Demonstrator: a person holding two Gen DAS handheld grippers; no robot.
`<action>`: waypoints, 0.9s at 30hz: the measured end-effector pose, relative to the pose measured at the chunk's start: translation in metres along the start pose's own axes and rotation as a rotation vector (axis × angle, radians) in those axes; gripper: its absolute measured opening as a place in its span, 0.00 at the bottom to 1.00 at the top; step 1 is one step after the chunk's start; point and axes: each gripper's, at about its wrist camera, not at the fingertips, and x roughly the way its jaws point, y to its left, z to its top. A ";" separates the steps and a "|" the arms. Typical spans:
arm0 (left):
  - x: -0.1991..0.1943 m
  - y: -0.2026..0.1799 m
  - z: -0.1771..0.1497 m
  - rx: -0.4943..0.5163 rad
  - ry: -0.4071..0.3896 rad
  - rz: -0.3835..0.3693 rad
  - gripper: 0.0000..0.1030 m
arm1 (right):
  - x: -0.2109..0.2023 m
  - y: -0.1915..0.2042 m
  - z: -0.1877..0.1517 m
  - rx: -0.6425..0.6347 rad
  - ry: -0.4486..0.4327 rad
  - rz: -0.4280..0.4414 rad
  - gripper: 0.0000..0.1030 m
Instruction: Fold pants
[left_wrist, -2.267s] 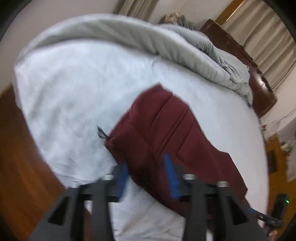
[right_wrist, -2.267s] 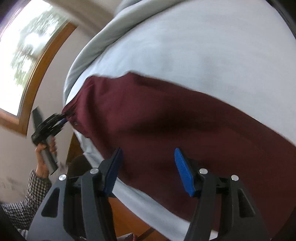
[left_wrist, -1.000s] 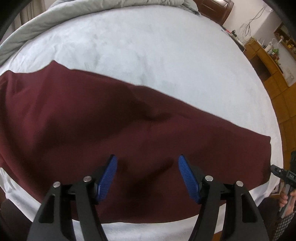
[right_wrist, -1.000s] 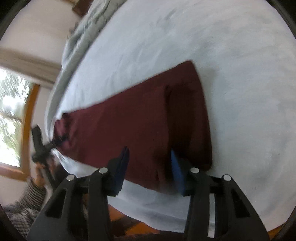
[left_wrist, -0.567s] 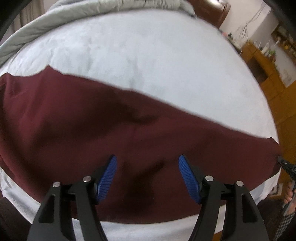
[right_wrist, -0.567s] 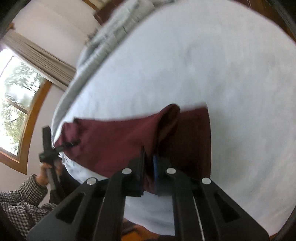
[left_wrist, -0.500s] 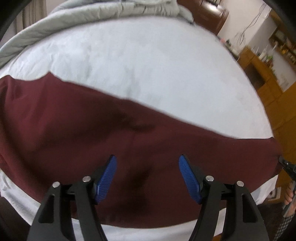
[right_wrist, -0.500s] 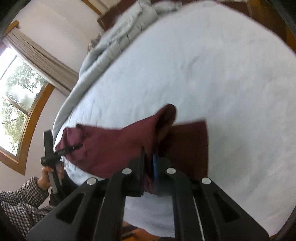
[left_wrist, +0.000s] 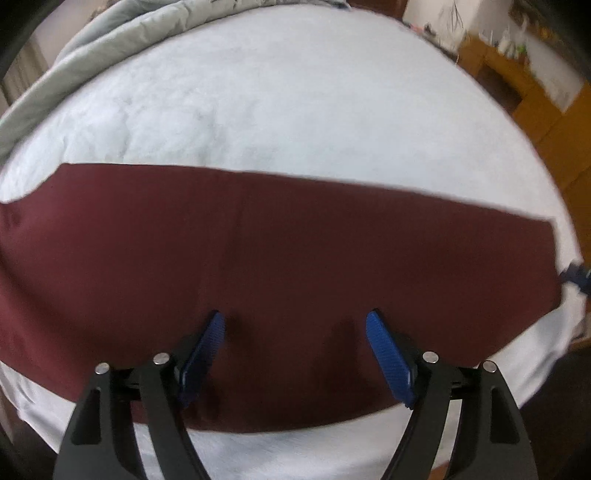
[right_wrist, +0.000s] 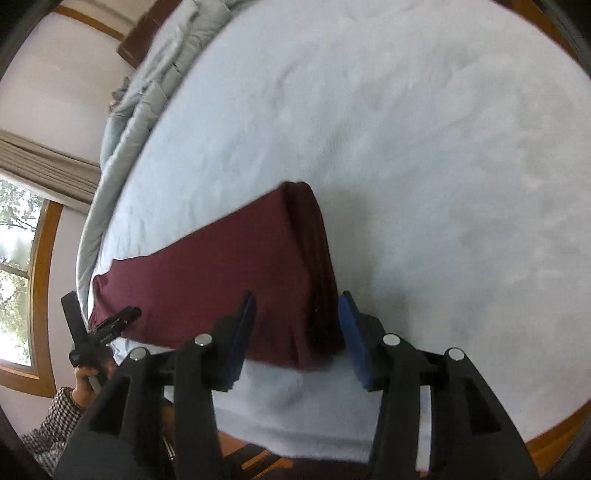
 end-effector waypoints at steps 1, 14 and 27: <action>-0.005 -0.001 0.001 -0.017 -0.014 -0.029 0.77 | -0.007 -0.001 -0.003 0.003 -0.003 0.004 0.52; 0.002 -0.058 -0.001 0.030 0.033 -0.187 0.78 | 0.040 -0.029 -0.018 0.110 0.137 0.196 0.66; 0.014 -0.071 -0.009 0.048 0.073 -0.163 0.80 | 0.054 -0.006 0.012 0.110 0.126 0.362 0.28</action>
